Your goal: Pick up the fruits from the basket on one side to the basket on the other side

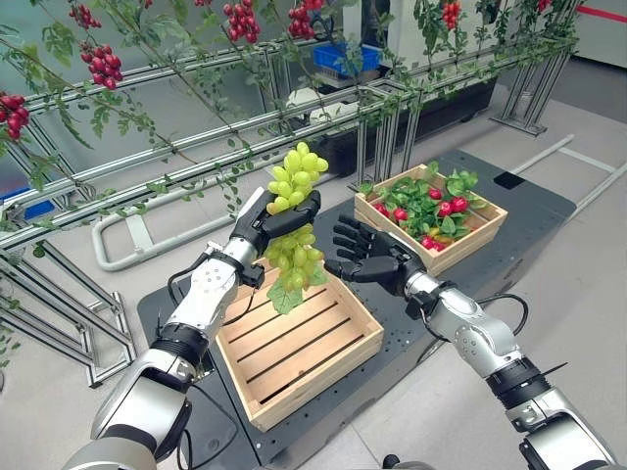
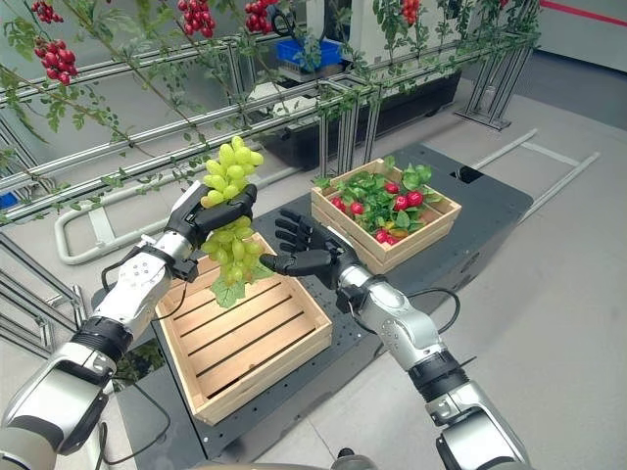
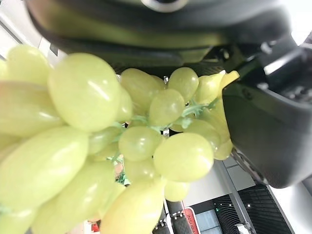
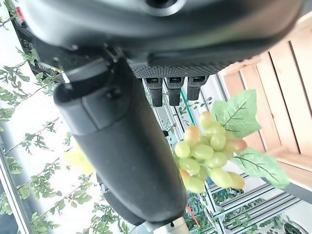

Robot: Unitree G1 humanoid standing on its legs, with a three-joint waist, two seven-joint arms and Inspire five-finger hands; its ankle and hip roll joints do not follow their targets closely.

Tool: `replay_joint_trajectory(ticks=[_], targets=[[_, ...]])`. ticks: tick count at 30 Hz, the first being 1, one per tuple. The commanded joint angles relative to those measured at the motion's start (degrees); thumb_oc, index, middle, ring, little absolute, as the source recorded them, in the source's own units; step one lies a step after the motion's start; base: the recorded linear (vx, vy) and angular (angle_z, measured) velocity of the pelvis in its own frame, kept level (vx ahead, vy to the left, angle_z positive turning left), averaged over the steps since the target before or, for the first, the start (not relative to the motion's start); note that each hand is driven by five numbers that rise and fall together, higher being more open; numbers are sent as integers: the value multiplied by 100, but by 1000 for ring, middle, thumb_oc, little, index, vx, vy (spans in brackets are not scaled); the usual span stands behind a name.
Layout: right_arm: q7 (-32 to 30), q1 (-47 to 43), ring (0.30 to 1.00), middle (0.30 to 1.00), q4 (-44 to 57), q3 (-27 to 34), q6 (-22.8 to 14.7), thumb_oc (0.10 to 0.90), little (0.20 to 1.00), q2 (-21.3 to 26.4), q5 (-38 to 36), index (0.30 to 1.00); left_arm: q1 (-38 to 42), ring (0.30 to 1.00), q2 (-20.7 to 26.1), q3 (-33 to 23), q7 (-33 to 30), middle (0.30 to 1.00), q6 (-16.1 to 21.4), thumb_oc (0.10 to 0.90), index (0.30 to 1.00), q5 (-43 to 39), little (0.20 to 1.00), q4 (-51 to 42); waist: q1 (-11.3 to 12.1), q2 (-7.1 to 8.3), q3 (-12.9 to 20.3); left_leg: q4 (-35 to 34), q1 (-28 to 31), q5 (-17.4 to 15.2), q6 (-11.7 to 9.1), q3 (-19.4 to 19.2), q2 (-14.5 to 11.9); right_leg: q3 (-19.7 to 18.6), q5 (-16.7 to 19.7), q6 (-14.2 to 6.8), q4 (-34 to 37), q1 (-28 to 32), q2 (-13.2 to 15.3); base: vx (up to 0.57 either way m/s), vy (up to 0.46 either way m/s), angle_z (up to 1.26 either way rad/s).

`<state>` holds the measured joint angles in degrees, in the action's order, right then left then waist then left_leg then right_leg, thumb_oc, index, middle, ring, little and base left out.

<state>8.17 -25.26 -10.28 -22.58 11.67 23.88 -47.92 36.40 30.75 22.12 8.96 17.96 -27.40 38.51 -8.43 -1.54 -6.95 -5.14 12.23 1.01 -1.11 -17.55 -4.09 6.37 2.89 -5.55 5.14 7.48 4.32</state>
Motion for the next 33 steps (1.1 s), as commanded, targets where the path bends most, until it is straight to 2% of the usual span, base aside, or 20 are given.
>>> replay_joint_trajectory(ticks=[1, 9, 12, 22, 30, 33], targets=[[337, -377, 900, 900, 589, 401, -302, 800, 900, -229, -407, 900, 1019, 326, 273, -283, -35, 326, 904, 417, 326, -465, 326, -155, 29, 8, 262, 14, 116, -454, -55, 96, -23, 24, -333, 207, -14, 256, 40, 0, 0, 0], [221, -716, 900, 900, 396, 83, -206, 800, 900, -424, -266, 900, 1125, 321, 70, -84, -19, 321, 883, 414, 321, -542, 321, -413, 111, 35, 263, 14, 108, -438, -62, 160, -23, 71, -336, 221, -14, 276, 46, 0, 0, 0], [44, -957, 900, 900, 297, -26, -250, 800, 900, -495, -102, 900, 1194, 314, -28, -7, -10, 314, 855, 409, 314, -639, 314, -471, 159, 55, 266, 14, 103, -434, -63, 200, -21, 99, -344, 231, -14, 289, 46, 0, 0, 0], [-386, -1676, 900, 900, -168, -220, -72, 800, 900, -791, 52, 900, 1228, 314, -505, 141, 39, 314, 749, 409, 314, -703, 314, -539, 317, 151, 339, 14, 124, -447, -62, 337, -26, 171, -383, 267, -14, 364, 30, 0, 0, 0], [-683, -1998, 900, 900, -507, -261, -31, 800, 900, -1053, -373, 900, 1214, 300, -819, 249, 28, 300, 649, 400, 300, -767, 300, -586, 423, 217, 398, 14, 136, -454, -67, 405, -36, 229, -395, 275, -14, 407, 29, 4, -4, 2], [-772, -2078, 900, 900, -643, -222, -47, 800, 900, -1160, -767, 900, 1204, 300, -899, 280, 55, 300, 622, 400, 300, -860, 300, -595, 448, 236, 417, 14, 143, -453, -66, 418, -41, 229, -392, 282, -14, 412, 18, 5, -2, 1]])
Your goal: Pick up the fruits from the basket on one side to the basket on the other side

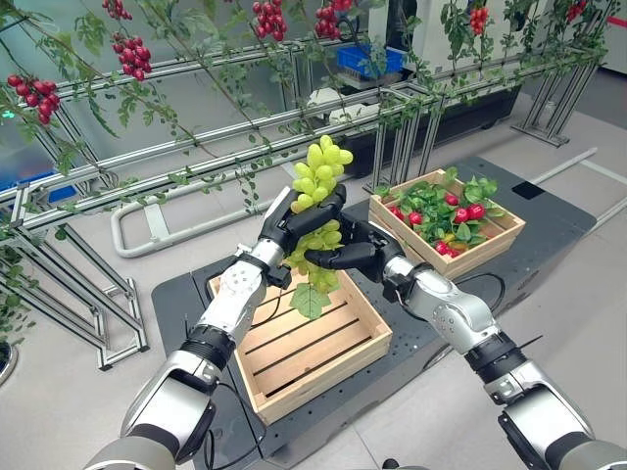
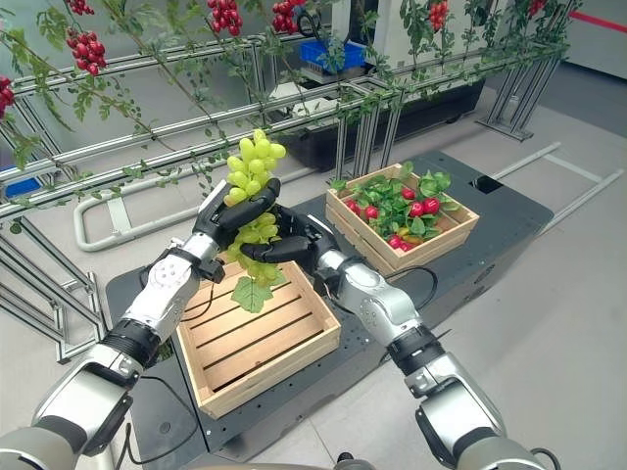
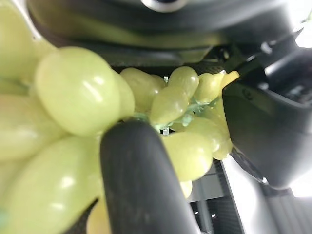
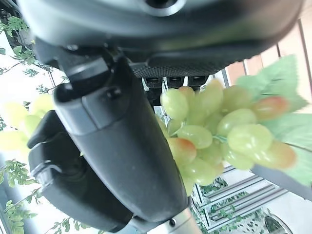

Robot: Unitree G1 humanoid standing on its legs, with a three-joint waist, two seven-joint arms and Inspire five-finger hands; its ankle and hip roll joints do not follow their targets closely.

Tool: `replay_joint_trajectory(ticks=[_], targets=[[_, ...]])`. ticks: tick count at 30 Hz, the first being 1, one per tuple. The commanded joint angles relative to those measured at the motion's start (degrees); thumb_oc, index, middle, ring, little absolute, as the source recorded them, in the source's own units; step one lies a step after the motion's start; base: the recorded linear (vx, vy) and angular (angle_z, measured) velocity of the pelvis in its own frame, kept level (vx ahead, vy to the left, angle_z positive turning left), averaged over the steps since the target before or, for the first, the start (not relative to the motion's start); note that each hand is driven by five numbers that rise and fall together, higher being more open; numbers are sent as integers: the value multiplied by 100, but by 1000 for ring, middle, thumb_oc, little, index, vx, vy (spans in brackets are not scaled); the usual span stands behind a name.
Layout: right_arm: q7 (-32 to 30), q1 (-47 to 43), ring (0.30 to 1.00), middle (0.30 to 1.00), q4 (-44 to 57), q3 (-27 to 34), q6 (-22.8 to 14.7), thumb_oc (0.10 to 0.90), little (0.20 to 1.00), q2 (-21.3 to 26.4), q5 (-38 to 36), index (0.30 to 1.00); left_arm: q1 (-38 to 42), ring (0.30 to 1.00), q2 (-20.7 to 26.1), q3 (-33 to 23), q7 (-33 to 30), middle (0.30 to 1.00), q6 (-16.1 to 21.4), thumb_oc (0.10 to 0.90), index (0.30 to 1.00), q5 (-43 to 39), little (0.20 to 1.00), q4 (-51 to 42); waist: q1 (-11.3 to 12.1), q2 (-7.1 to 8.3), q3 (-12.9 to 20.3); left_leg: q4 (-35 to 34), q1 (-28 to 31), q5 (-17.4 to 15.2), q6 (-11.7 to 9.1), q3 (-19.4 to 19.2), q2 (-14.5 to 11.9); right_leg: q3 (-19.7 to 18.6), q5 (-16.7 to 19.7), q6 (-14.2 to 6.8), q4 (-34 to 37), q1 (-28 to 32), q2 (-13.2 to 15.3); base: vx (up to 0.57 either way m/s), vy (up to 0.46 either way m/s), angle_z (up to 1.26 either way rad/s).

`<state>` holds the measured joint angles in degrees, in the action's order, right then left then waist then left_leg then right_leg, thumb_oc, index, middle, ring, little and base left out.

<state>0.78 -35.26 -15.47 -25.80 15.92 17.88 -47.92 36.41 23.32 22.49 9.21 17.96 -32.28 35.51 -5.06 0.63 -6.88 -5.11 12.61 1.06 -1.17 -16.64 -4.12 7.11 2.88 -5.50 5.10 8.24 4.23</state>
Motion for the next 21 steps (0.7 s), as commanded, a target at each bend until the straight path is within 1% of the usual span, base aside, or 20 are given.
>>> replay_joint_trajectory(ticks=[1, 7, 11, 18, 21], targets=[[-12, -1075, 900, 900, -168, 116, -456, 800, 900, -598, -812, 900, 1183, 300, -188, 244, 56, 300, 619, 400, 300, -370, 300, -306, 118, 22, 414, 11, 107, -458, -61, 335, -40, 156, -394, 278, -10, 339, 27, 0, 0, 0], [-80, -1036, 900, 900, -424, 103, -199, 800, 900, -796, -1400, 900, 1129, 300, -336, 309, 174, 300, 635, 400, 300, -375, 300, -438, 160, 41, 437, 11, 106, -463, -50, 369, -39, 182, -397, 281, -10, 348, 37, 0, 0, 0], [20, -919, 900, 900, -652, 70, 33, 800, 900, -932, -1876, 900, 1136, 300, -368, 376, 200, 300, 630, 400, 300, -348, 300, -606, 177, 51, 448, 11, 102, -462, -48, 367, -41, 200, -393, 277, -10, 344, 40, 0, 0, 0], [205, -850, 900, 900, -949, 31, 177, 800, 900, -980, -2089, 900, 1123, 300, -342, 442, 209, 300, 582, 400, 300, -327, 300, -788, 203, 50, 452, 11, 115, -471, -42, 383, -41, 202, -401, 275, -10, 357, 39, 0, 0, 0], [299, -841, 900, 900, -970, 4, 159, 800, 900, -978, -2076, 900, 1122, 302, -337, 462, 183, 302, 571, 402, 302, -273, 302, -805, 208, 52, 451, 11, 114, -468, -40, 391, -37, 210, -398, 273, -10, 358, 40, 0, 0, 0]])
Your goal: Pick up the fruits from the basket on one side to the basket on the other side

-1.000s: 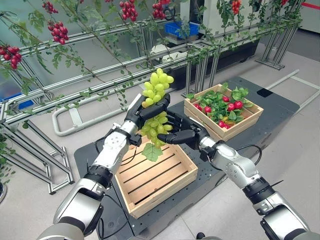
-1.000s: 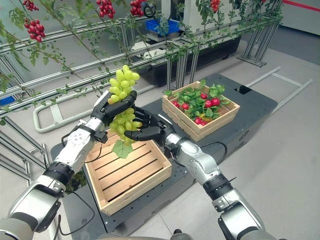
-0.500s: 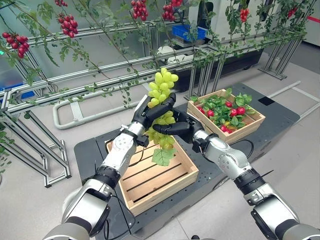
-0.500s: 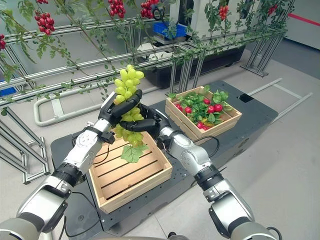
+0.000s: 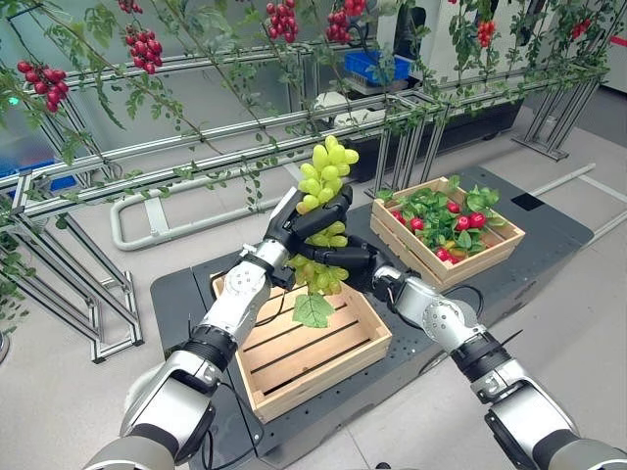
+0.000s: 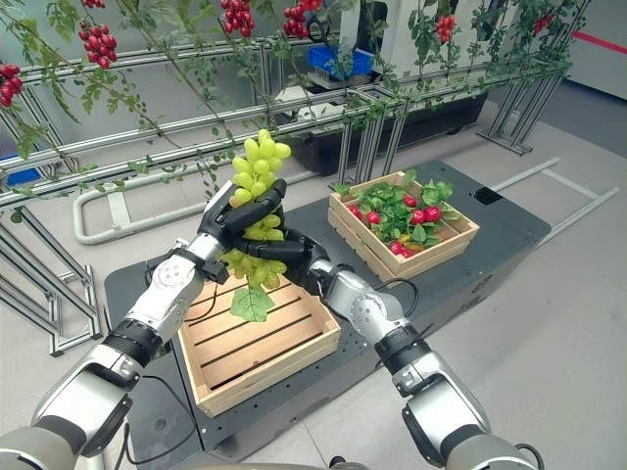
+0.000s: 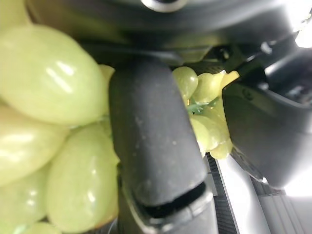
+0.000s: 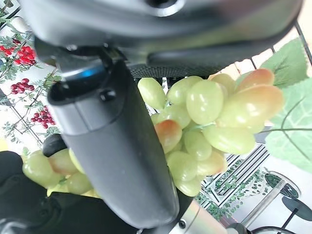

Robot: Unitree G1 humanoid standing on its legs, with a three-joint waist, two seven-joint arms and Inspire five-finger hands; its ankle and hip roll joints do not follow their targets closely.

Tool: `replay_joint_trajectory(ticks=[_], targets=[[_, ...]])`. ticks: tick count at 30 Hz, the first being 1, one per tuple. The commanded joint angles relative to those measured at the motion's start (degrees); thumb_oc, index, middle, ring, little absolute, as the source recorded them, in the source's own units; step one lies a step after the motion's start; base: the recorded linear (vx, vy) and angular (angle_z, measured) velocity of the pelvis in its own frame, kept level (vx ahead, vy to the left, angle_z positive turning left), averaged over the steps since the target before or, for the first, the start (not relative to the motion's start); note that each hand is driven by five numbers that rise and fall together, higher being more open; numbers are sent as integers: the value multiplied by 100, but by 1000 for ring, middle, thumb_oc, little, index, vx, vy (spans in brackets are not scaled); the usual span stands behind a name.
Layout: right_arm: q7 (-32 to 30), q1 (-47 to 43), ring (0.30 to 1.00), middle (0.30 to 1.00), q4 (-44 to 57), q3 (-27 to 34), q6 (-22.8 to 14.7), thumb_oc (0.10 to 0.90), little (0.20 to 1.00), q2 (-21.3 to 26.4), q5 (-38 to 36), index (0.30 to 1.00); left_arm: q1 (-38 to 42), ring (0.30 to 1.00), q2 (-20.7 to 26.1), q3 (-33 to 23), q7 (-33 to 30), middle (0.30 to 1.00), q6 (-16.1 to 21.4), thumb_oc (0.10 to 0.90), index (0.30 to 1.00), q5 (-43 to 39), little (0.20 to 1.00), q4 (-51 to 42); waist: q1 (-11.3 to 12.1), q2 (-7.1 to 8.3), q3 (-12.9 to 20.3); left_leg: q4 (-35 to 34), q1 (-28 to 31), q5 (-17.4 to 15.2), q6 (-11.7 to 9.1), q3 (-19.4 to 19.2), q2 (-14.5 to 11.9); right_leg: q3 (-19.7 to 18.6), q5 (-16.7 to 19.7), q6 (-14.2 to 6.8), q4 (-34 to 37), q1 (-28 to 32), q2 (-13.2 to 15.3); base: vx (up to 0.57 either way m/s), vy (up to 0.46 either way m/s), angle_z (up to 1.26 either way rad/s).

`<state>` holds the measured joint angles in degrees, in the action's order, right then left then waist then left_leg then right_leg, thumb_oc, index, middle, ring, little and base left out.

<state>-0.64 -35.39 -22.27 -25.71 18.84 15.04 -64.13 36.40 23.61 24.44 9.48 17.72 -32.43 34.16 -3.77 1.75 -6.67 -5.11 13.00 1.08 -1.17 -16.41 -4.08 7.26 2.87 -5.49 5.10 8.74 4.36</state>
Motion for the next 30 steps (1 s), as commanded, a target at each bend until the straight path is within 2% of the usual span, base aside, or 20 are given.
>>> replay_joint_trajectory(ticks=[1, 2, 11, 12, 15, 16, 24, 30], targets=[[447, -826, 545, 545, -287, -14, -173, 563, 545, -693, -433, 545, 1117, 305, -364, 270, 147, 305, 589, 403, 305, -240, 305, -683, 80, -60, 429, 11, 75, -468, -39, 373, -42, 198, -396, 273, -10, 309, 28, 0, 0, 0], [459, -824, 300, 300, -294, -12, -224, 400, 300, -676, -353, 300, 1116, 307, -348, 279, 140, 307, 582, 405, 307, -236, 307, -689, 82, -59, 433, 11, 72, -469, -40, 375, -41, 201, -398, 270, -10, 308, 27, 0, 0, 0], [398, -871, 300, 300, -276, 44, -484, 400, 300, -565, -198, 300, 1132, 340, -260, 303, 117, 340, 587, 427, 340, -154, 340, -606, 71, -66, 435, 11, 54, -457, -32, 393, -36, 192, -389, 268, -10, 288, 23, 0, 0, 0], [347, -859, 300, 300, -271, 47, -575, 400, 300, -567, -148, 300, 1124, 380, -245, 311, 114, 380, 581, 453, 380, -136, 380, -596, 71, -72, 430, 11, 54, -452, -30, 391, -37, 195, -386, 268, -10, 287, 25, 0, 0, 0], [311, -837, 300, 300, -252, 74, -696, 400, 300, -558, -100, 300, 1098, 676, -229, 323, 65, 676, 503, 651, 676, -59, 676, -597, 71, -80, 421, 11, 47, -446, -29, 390, -38, 199, -384, 267, -10, 282, 30, 0, 0, 0], [316, -839, 300, 300, -247, 81, -727, 400, 300, -560, -71, 300, 1095, 900, -215, 331, 5, 900, 474, 800, 900, -35, 900, -598, 69, -82, 414, 11, 45, -442, -30, 397, -36, 192, -382, 268, -10, 282, 29, 0, 0, 0], [224, -808, 300, 300, -167, 167, -876, 400, 300, -506, -96, 300, 1094, 900, -112, 355, 21, 900, 336, 800, 900, 346, 900, -347, 53, -96, 404, 11, 34, -444, -13, 393, -29, 182, -381, 258, -10, 262, 26, 0, 0, 0], [300, -647, 300, 300, -133, 227, -870, 400, 300, -371, -113, 300, 1154, 900, 283, 591, 28, 900, 372, 800, 900, 1418, 900, -187, 29, -127, 398, 11, 27, -441, -13, 357, -33, 186, -379, 242, -10, 245, 29, 0, 0, 0]])
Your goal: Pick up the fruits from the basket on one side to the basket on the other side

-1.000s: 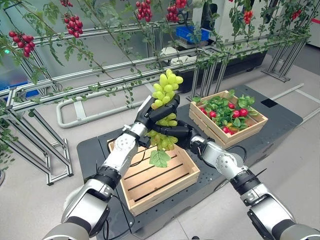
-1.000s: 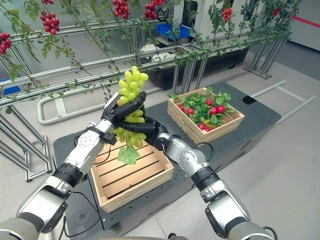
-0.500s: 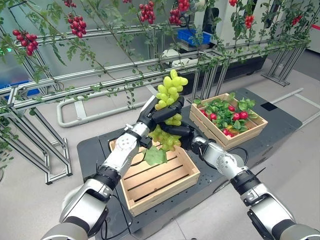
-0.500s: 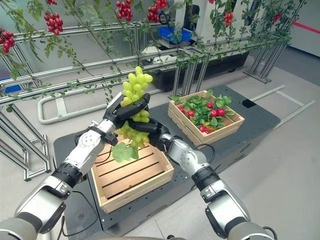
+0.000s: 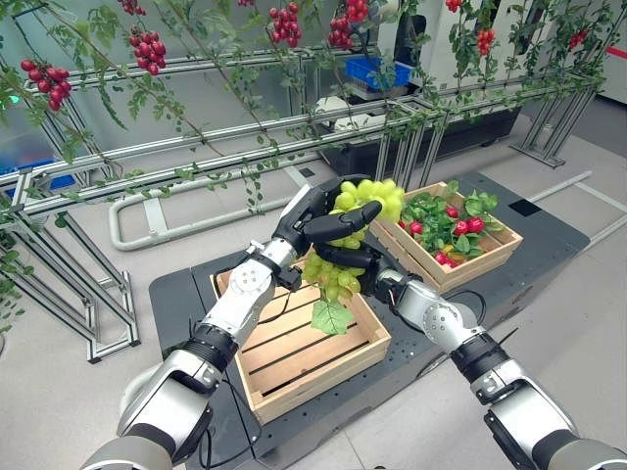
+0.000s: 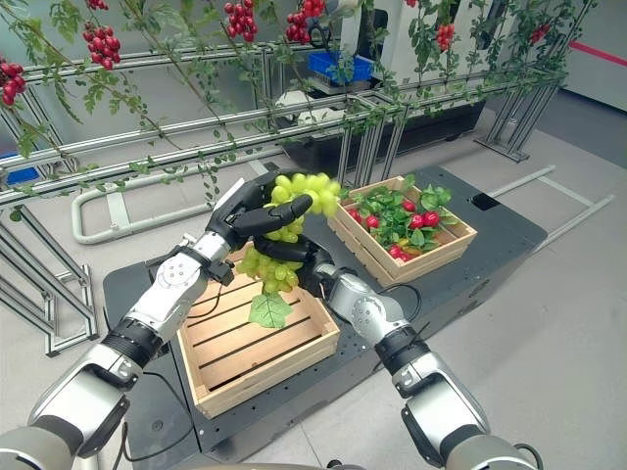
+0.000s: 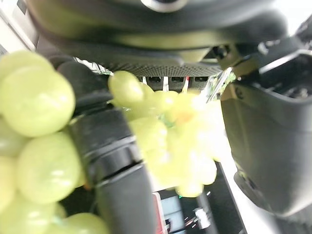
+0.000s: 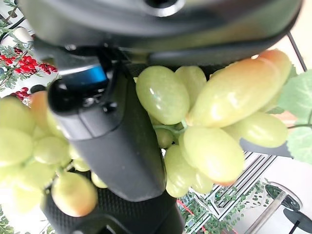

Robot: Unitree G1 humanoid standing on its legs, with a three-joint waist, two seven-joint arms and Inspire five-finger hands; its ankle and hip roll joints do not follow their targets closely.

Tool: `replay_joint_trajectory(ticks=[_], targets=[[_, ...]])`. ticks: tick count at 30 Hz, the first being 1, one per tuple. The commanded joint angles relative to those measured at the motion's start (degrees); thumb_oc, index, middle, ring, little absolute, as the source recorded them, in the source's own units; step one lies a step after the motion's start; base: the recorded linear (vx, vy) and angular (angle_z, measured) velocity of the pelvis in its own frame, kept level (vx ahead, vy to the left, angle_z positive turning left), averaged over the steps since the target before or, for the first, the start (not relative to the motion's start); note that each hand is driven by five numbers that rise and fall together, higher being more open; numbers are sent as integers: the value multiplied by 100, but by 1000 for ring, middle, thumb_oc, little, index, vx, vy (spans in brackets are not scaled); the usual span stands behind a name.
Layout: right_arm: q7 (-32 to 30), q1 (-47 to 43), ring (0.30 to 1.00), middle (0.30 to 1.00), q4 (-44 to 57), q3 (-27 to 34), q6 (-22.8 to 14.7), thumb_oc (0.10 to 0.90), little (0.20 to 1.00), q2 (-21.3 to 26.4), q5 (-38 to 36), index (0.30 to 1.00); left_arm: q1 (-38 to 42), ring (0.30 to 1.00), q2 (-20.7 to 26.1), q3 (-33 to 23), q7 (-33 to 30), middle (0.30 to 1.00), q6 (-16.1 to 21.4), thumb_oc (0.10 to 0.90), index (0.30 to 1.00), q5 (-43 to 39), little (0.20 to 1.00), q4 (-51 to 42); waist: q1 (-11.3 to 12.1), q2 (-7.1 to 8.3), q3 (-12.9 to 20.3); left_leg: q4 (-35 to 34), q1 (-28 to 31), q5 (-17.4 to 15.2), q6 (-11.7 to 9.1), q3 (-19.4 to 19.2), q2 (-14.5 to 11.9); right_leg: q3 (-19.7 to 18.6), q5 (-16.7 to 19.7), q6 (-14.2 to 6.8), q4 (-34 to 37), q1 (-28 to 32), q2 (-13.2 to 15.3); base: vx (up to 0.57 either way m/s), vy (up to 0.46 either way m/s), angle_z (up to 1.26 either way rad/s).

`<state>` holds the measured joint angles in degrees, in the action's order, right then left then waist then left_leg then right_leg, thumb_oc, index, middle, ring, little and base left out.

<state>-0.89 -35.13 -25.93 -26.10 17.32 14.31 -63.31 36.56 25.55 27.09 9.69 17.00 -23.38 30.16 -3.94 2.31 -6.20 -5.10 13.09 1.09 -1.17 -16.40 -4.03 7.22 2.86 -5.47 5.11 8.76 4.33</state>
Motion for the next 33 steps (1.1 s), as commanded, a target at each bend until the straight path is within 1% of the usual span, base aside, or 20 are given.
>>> replay_joint_trajectory(ticks=[1, 2, 4, 5, 7, 9, 11, 13, 15, 16, 17, 18, 20, 21, 22, 23, 25, 28, 31, 33], targets=[[341, -658, 300, 300, 232, 266, -717, 400, 300, -273, -207, 300, 1184, 900, 199, 408, -44, 900, 476, 800, 900, 717, 900, 240, 44, -190, 347, 10, 17, -439, -13, 352, -37, 189, -376, 236, -11, 241, 33, 0, 0, 0], [351, -649, 300, 300, 230, 261, -721, 400, 300, -233, -237, 300, 1242, 900, 334, 495, -122, 900, 527, 800, 900, 1043, 900, 271, 41, -199, 346, 10, 13, -437, -12, 348, -35, 190, -374, 233, -11, 236, 34, 0, 0, 0], [400, -609, 300, 300, 226, 234, -749, 400, 300, -139, -283, 300, 1401, 900, 631, 639, -209, 900, 583, 800, 900, 1195, 900, 311, 33, -219, 344, 10, -1, -428, -14, 329, -35, 194, -374, 222, -11, 224, 45, 0, 0, 0], [405, -596, 300, 300, 227, 233, -755, 400, 300, -123, -288, 300, 1430, 900, 690, 655, -233, 900, 582, 800, 900, 1229, 900, 304, 34, -224, 345, 10, -3, -427, -16, 326, -36, 198, -372, 221, -11, 221, 46, 0, 0, 0], [447, -522, 300, 300, 215, 240, -780, 400, 300, -67, -280, 300, 1561, 900, 934, 760, -557, 900, 709, 800, 900, 2062, 900, 343, 32, -252, 342, 10, -15, -414, -18, 304, -39, 207, -364, 213, -11, 209, 52, 0, 0, 0], [440, -478, 300, 300, 238, 226, -823, 400, 300, -4, -315, 300, 1692, 900, 1201, 978, -646, 900, 736, 800, 900, 2338, 900, 339, 30, -270, 333, 10, -26, -408, -23, 311, -38, 213, -357, 202, -11, 199, 55, 0, 0, 0], [449, -469, 300, 300, 252, 220, -850, 400, 300, 98, -382, 300, 1796, 900, 1397, 1063, -684, 900, 758, 800, 900, 2260, 900, 343, 37, -284, 329, 10, -42, -407, -28, 324, -37, 229, -361, 199, -11, 190, 61, 0, 0, 0], [528, -385, 300, 300, 239, 254, -912, 400, 300, 185, -299, 300, 1828, 900, 1585, 1070, -1063, 900, 816, 800, 900, 2700, 900, 301, 49, -300, 323, 10, -60, -396, -28, 322, -38, 262, -352, 195, -11, 179, 75, 0, 0, 0], [594, -304, 300, 300, 224, 270, -937, 400, 300, 227, -240, 300, 1837, 900, 1722, 1086, -1308, 900, 888, 800, 900, 2943, 900, 297, 54, -306, 330, 10, -69, -396, -28, 330, -35, 273, -353, 188, -11, 175, 80, 3, 2, 3], [651, -119, 300, 300, 254, 302, -953, 400, 300, 322, -191, 300, 1745, 900, 1941, 1022, -1537, 900, 987, 800, 900, 2748, 900, 252, 64, -304, 347, 10, -82, -392, -27, 340, -35, 288, -355, 183, -11, 167, 89, 10, 0, 6], [719, 60, 300, 300, 312, 359, -959, 400, 300, 422, -190, 300, 1617, 900, 2064, 875, -1649, 900, 1034, 800, 900, 2656, 900, 177, 74, -296, 355, 10, -93, -388, -26, 339, -37, 293, -355, 180, -11, 157, 88, 11, -2, 5], [781, 210, 300, 300, 345, 417, -980, 400, 300, 461, -169, 300, 1498, 900, 2124, 744, -1724, 900, 1093, 800, 900, 2640, 900, 141, 79, -292, 355, 10, -101, -382, -28, 337, -40, 298, -353, 179, -11, 151, 90, 7, -5, 3], [960, 682, 300, 300, 516, 605, -1033, 400, 300, 596, -120, 300, 1042, 900, 2262, 304, -2076, 900, 1209, 800, 900, 2671, 900, -14, 71, -281, 347, 10, -119, -367, -34, 331, -48, 304, -344, 178, -11, 132, 86, 2, -4, 4], [989, 772, 300, 300, 558, 654, -1035, 400, 300, 629, -124, 300, 943, 900, 2289, 193, -2174, 900, 1225, 800, 900, 2651, 900, -45, 66, -276, 342, 10, -121, -362, -37, 325, -50, 305, -344, 179, -11, 130, 85, 0, 0, 0], [1023, 931, 300, 300, 628, 736, -1053, 400, 300, 654, -125, 300, 756, 900, 2291, -28, -2350, 900, 1283, 800, 900, 2687, 900, -46, 56, -269, 330, 10, -127, -361, -37, 326, -50, 306, -346, 185, -11, 124, 83, 0, 0, 0], [1029, 980, 300, 300, 650, 759, -1064, 400, 300, 662, -127, 300, 695, 900, 2281, -98, -2405, 900, 1297, 800, 900, 2728, 900, -44, 49, -268, 327, 10, -129, -360, -36, 329, -49, 305, -345, 187, -11, 122, 81, 0, 0, 0], [1044, 1171, 300, 300, 746, 862, -1104, 400, 300, 657, -78, 300, 502, 900, 2251, -372, -2739, 900, 1340, 800, 900, 2961, 900, 37, 26, -255, 302, 10, -136, -370, -27, 328, -42, 295, -353, 197, -11, 113, 77, 0, 0, 0], [1106, 1337, 300, 300, 858, 929, -1160, 400, 300, 683, -11, 300, 350, 900, 2229, -561, -3021, 900, 1364, 800, 900, 2879, 900, 129, -10, -249, 290, 10, -133, -378, -24, 312, -38, 288, -357, 194, -11, 106, 74, 0, 0, 0], [1169, 1487, 300, 300, 920, 1011, -1313, 400, 300, 682, 69, 300, 175, 900, 2129, -800, -3041, 900, 1434, 800, 900, 2590, 900, 123, -24, -240, 287, 10, -130, -380, -24, 300, -39, 280, -354, 189, -11, 103, 76, 0, 0, 0], [1248, 1677, 300, 300, 1016, 1130, -1451, 400, 300, 649, 139, 300, -122, 900, 1962, -1097, -2780, 900, 1556, 800, 900, 2128, 900, 16, -28, -218, 292, 10, -134, -373, -24, 292, -44, 277, -343, 179, -11, 96, 77, 0, 0, 0]])
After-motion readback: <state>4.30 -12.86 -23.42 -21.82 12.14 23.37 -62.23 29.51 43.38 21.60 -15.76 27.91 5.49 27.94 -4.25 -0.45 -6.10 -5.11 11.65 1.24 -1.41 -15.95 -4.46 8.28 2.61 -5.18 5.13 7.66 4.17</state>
